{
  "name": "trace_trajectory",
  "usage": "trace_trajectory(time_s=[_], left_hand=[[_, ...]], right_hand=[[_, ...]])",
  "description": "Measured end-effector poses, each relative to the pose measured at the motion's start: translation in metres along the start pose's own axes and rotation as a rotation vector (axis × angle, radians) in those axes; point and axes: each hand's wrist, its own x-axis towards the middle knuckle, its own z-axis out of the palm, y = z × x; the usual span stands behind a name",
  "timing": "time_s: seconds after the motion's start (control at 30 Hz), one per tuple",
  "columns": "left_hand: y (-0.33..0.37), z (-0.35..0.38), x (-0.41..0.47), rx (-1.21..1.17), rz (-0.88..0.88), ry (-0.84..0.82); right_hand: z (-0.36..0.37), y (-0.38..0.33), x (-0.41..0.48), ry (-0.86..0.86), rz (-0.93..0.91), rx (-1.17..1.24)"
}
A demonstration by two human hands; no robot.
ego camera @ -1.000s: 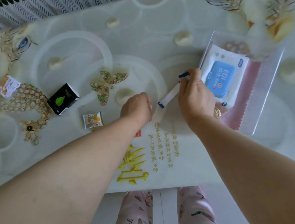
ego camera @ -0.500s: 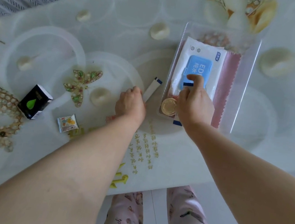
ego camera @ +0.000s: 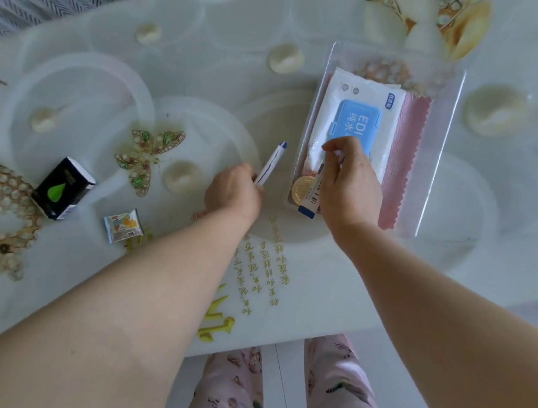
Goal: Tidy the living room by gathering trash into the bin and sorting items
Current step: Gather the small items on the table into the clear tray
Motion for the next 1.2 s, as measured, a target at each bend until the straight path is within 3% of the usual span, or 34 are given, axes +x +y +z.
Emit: trace_trajectory(time_s=[0.27, 0.4, 0.8, 1.2], left_hand=[[0.005, -0.037, -0.032, -0.235, 0.222, 0.143], [0.025, -0.049, -0.039, -0.218, 0.370, 0.156], [0.057, -0.056, -0.043, 0.169, 0.612, 0.180], [0.064, -0.067, -0.046, 0.485, 0.681, 0.174]], right_hand=[[-0.029, -0.002, -0.007, 0.180, 0.067, 0.138], [-0.050, 0.003, -0.005, 0.246, 0.085, 0.046], [-0.057, 0.028, -0.021, 0.079, 0.168, -0.014], [-0.051, 0.030, -0.018, -0.016, 0.145, 0.018]])
